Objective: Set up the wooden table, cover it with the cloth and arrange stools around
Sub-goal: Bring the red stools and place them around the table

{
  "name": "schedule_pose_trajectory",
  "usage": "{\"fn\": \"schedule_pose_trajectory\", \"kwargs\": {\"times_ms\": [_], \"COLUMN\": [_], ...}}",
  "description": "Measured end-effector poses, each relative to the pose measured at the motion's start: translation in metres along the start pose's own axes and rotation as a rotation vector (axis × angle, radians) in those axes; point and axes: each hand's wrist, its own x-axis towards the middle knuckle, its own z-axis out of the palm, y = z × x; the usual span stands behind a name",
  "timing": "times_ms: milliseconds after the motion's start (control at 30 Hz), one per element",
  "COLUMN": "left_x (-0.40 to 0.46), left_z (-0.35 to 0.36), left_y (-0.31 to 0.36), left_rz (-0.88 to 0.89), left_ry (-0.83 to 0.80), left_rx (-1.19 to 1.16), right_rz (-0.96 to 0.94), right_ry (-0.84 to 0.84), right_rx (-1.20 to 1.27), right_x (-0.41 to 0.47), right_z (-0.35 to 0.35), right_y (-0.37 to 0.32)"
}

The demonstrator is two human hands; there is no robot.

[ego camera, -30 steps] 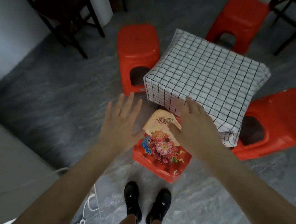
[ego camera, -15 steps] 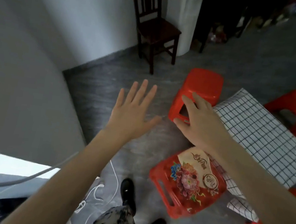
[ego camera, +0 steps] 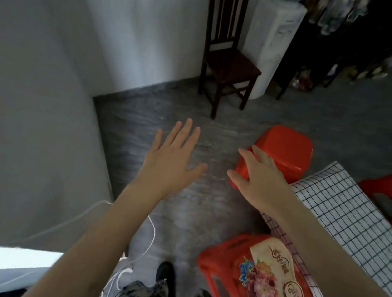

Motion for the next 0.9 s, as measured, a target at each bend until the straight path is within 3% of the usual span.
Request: {"fn": "schedule_pose_trajectory", "kwargs": {"times_ms": [533,900], "left_x": [0.089,0.257], "left_z": [0.007,-0.012], "left_y": [-0.086,-0.112], "left_rz": [-0.053,-0.013], "left_ry": [-0.101,-0.173], "left_rx": [-0.099,-0.029], "right_rz": [0.009,0.025], "right_ry": [-0.070,-0.076], "right_rx": [-0.032,0.020], "right_x": [0.120,0.291], "right_z": [0.006,-0.037], "right_y": [-0.031,-0.008]}}
